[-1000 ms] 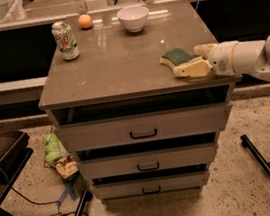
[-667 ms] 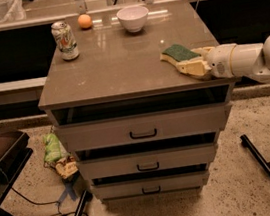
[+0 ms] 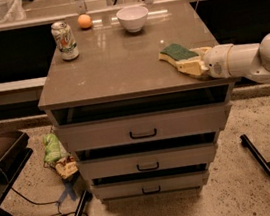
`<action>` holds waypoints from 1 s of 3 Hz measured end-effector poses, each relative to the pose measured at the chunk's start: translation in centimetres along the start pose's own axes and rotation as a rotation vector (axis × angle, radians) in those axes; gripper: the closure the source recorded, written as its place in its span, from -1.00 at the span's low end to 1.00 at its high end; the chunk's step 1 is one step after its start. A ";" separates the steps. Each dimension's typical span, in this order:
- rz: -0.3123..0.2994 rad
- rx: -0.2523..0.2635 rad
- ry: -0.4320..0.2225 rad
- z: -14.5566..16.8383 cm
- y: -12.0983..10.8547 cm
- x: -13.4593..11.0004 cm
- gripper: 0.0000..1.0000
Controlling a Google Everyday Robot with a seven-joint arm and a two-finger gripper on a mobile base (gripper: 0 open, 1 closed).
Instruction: Move sponge near white bowl
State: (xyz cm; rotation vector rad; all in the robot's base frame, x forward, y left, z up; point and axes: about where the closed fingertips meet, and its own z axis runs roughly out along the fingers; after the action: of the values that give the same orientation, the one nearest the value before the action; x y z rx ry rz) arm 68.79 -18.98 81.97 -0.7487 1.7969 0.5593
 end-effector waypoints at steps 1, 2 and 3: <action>0.000 0.000 0.000 0.0 0.0 0.0 1.00; -0.031 0.019 -0.001 -0.9 -0.8 -2.5 1.00; -0.102 0.067 0.014 -3.1 -3.1 -8.9 1.00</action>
Offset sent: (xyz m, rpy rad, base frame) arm 0.0335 -0.0435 0.1504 -0.1359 -0.1475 -0.0524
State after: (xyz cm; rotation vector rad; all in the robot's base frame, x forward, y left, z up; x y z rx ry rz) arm 71.13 -21.23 91.35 -0.7951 1.7707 0.4259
